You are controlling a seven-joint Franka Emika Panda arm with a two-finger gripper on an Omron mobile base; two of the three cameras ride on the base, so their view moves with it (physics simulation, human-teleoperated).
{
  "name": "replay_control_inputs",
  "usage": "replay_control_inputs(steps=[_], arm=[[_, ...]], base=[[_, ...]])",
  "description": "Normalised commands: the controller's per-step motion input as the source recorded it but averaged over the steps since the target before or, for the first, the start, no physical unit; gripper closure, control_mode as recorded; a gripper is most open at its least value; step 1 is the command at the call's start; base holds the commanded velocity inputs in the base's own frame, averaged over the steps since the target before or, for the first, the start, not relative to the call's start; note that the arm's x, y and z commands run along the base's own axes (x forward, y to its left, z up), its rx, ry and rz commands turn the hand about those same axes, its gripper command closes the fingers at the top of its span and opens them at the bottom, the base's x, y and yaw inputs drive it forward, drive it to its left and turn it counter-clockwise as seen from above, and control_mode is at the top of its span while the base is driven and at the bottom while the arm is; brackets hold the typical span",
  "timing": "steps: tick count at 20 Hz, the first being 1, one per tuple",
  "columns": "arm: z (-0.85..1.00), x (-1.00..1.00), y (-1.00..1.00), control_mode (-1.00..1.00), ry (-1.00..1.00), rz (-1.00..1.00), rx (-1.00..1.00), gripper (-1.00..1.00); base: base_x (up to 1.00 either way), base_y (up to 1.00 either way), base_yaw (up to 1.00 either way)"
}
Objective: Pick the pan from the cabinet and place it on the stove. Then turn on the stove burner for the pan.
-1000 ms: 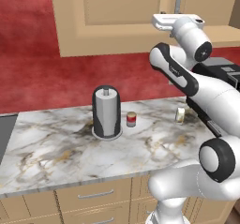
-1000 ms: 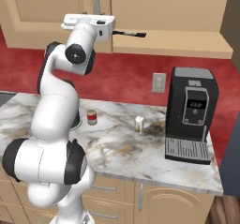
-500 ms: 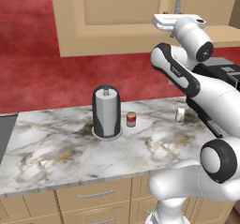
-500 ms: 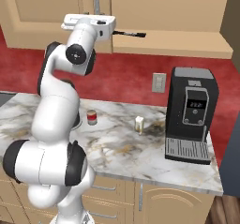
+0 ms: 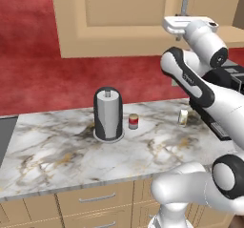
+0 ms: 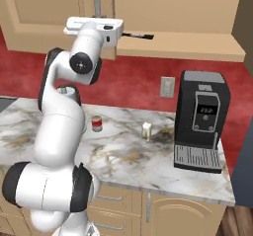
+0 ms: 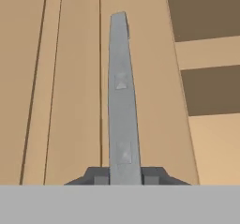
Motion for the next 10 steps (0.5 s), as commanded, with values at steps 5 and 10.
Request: replay_control_inputs(steps=[5,10], arm=[[0.0,-0.73,0.01,-1.0,0.0,0.0,0.0,1.0],[0.0,-0.83,0.25,-1.0,0.0,0.0,0.0,1.0]], base=[[0.0,0.0,0.0],[0.0,0.0,0.0]])
